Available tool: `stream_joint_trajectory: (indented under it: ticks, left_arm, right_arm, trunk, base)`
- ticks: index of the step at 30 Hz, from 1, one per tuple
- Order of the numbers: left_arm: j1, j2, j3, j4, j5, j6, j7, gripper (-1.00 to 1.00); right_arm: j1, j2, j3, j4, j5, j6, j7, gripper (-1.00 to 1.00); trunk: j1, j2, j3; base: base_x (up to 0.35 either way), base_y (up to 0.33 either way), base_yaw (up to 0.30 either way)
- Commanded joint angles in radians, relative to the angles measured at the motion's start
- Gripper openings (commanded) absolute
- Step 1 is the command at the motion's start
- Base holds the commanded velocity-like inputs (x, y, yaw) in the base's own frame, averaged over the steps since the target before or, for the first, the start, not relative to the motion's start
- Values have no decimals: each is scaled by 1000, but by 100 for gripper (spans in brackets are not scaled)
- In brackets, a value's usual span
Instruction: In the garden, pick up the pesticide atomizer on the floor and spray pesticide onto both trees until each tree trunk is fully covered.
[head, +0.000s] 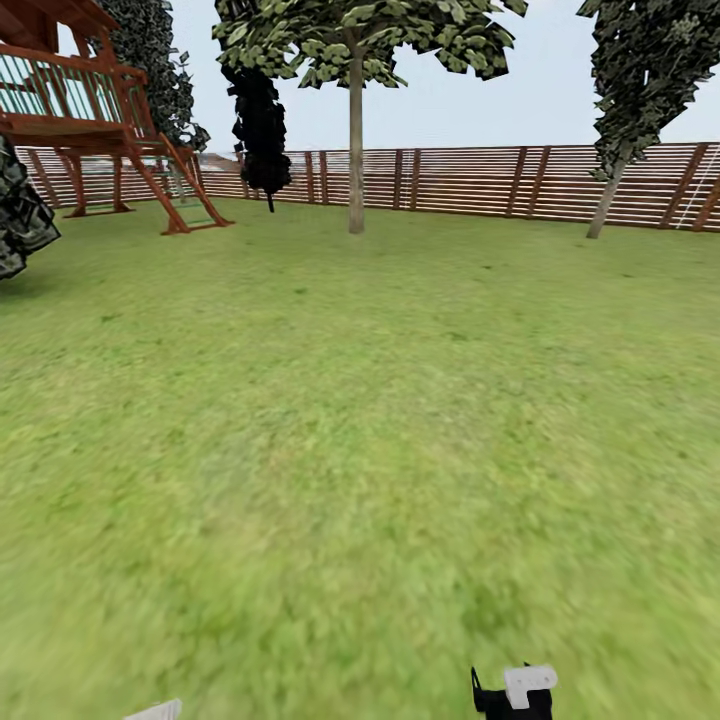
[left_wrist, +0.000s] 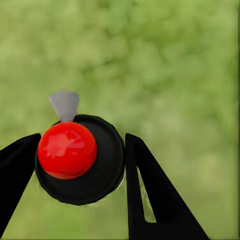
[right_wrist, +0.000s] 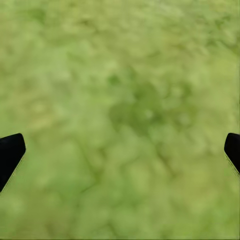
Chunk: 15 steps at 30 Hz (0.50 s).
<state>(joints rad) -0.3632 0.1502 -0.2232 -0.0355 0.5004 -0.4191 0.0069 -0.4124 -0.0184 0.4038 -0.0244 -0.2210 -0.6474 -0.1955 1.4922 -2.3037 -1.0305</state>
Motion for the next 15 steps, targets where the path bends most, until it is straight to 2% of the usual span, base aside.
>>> stream_joint_trajectory:
  ticks: [1, 15]
  left_arm:
    - [0, 0, -8, 0, 8, -3, 1, -100]
    - [0, 0, -8, 0, 8, -1, 1, -100]
  right_arm:
    - [0, 0, 9, 0, -6, -1, -4, 100]
    - [0, 0, 9, 0, -6, -1, -4, 100]
  trunk:
    - [0, 0, -1]
    - [0, 0, -1]
  base:
    - [339, 0, 0]
    - [339, 0, 0]
